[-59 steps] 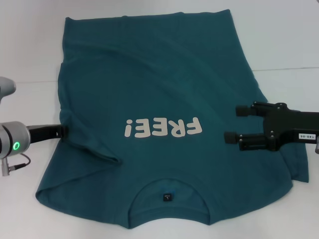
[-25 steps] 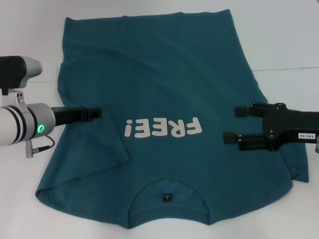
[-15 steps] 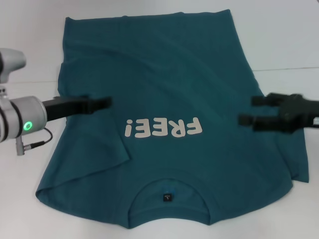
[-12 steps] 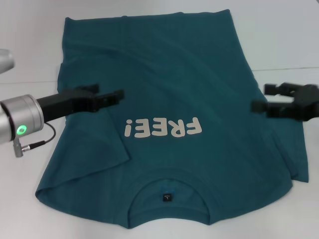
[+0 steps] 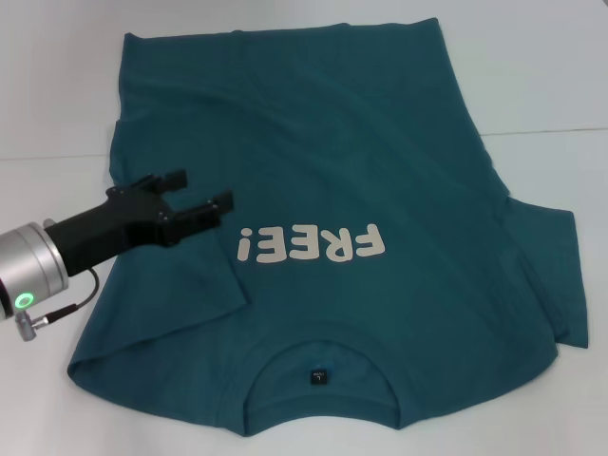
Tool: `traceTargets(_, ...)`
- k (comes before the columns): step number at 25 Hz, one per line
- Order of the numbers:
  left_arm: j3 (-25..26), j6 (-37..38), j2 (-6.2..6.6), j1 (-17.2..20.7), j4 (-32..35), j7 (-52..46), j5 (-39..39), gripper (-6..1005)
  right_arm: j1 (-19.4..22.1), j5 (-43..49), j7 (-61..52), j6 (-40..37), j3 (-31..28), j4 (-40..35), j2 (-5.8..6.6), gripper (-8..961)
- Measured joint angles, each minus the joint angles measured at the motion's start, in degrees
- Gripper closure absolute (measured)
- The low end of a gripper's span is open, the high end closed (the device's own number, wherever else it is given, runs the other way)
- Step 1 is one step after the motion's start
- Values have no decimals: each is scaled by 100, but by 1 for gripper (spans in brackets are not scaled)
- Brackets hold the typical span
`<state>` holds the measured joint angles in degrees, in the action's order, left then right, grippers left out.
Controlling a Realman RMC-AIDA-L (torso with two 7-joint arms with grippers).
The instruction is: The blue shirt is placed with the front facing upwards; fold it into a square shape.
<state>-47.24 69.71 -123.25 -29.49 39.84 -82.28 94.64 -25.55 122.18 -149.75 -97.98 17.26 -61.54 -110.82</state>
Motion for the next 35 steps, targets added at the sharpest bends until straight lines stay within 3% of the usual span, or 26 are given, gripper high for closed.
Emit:
traceTargets(3, -50, -20, 11, -29, -116, 56, 14, 94, 200, 277, -384, -147, -75, 26, 72, 8)
traceTargets(9, -289, -97, 29, -118, -185, 73, 435, 94, 436, 770, -759, -398, -160, 121, 46, 8)
traceTargets(22, -374, -72, 115, -454, -163, -744, 1585, 94, 127, 1932, -1069, -65, 291, 206, -72, 8)
traceTargets(35, -382, -78, 92, -503, -133, -746, 1647, 94, 63, 2213, -1015, 694, 768, 607, -129, 8)
